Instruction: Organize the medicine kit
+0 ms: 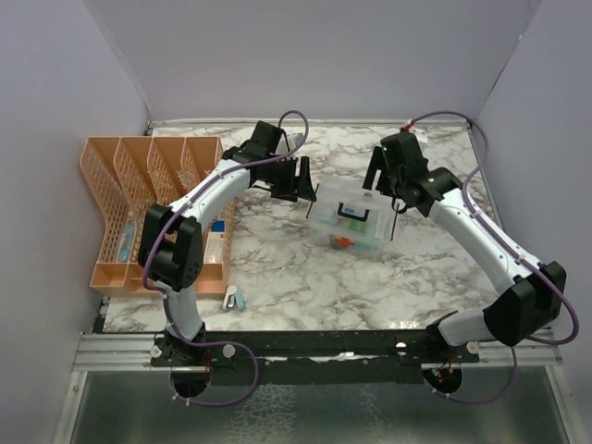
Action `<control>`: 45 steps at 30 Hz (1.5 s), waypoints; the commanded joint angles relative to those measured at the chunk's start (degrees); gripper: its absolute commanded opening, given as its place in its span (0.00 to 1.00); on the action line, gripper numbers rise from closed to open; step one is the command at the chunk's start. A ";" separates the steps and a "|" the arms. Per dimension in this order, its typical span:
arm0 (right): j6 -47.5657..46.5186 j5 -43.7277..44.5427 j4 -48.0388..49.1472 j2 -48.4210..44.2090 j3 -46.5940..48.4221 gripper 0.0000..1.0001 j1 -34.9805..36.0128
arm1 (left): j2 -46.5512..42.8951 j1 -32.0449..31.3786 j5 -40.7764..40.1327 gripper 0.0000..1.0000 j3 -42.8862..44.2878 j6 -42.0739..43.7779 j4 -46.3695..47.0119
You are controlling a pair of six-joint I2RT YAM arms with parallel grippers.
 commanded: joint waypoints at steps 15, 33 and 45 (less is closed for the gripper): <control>6.49 -17.52 7.05 -9.62 -20.29 0.72 -10.89 | 2.58 -0.63 5.77 0.58 1.20 -2.01 3.17; -7.43 -31.57 16.49 0.46 -16.75 0.51 -12.88 | -0.81 -0.65 -3.84 0.62 -2.60 -3.19 3.22; -10.13 -26.22 11.93 3.21 -8.99 0.60 -12.96 | -12.61 0.01 -18.51 0.90 -4.80 -2.77 0.44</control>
